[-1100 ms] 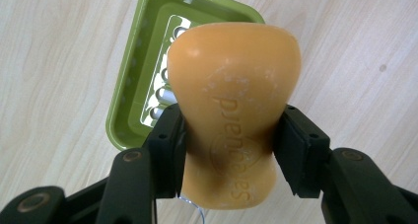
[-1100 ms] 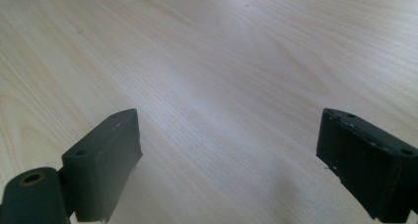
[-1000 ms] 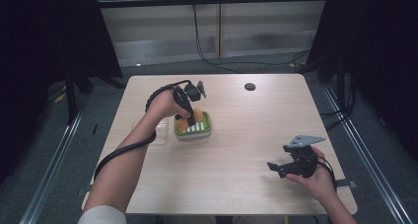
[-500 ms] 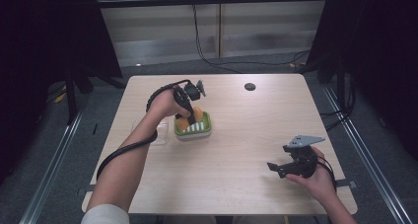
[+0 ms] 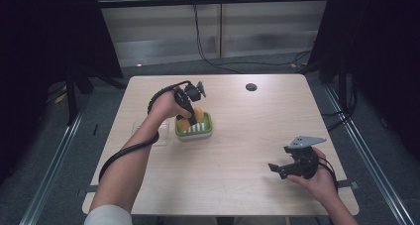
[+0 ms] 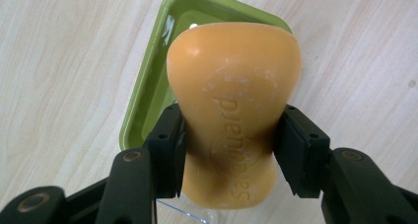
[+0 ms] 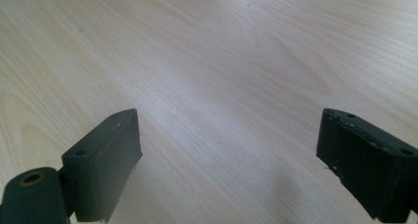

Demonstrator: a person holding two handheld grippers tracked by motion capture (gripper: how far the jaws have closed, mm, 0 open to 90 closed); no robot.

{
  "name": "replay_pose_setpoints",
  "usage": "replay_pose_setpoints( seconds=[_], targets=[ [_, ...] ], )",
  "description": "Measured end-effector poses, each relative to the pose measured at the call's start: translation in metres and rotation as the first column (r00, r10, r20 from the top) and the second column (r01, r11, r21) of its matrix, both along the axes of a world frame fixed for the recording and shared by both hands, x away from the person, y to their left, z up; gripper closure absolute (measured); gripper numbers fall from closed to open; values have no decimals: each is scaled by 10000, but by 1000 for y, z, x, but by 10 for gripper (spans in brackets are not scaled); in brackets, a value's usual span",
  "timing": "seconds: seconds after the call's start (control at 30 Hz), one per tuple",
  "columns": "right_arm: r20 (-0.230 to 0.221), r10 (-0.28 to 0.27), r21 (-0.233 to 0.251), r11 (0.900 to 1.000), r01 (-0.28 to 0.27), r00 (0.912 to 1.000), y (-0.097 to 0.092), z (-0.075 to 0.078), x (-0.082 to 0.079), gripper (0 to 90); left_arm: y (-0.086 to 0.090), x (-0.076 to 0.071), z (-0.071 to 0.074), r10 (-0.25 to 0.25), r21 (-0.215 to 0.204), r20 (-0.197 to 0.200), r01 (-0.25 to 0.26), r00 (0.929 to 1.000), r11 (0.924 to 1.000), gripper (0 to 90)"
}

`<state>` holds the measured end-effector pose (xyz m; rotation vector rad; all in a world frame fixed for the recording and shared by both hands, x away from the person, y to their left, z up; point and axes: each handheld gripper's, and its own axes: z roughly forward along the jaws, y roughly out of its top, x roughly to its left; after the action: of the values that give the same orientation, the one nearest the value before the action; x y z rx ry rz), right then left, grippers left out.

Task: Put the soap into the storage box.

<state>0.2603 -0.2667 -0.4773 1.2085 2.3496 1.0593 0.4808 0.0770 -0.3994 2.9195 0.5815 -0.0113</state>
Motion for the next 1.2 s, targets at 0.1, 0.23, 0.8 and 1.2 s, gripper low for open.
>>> replay_pose_setpoints(
  seconds=[0.1, 0.23, 0.8, 1.2],
  targets=[
    [5, -18, 19, 10000, 18, 10000, 0, 0, 0, 93, 0, 0, -2, 23, -46, 76, -23, 10000, 10000, 498],
    [-46, -49, 40, 10000, 49, 10000, 0, 0, 0, 93, -1, 0, -4, 68, -107, 110, -67, 9999, 9999, 498],
    [-8, 3, 33, 10000, -3, 10000, 1, 0, 0, 93, -2, 2, -11, 35, -86, 200, -33, 9998, 10000, 497],
    [-4, 101, 38, 9999, -101, 9999, 0, -1, 1, 93, -1, 5, -18, -51, 26, 129, 51, 9999, 10000, 497]
  ],
)
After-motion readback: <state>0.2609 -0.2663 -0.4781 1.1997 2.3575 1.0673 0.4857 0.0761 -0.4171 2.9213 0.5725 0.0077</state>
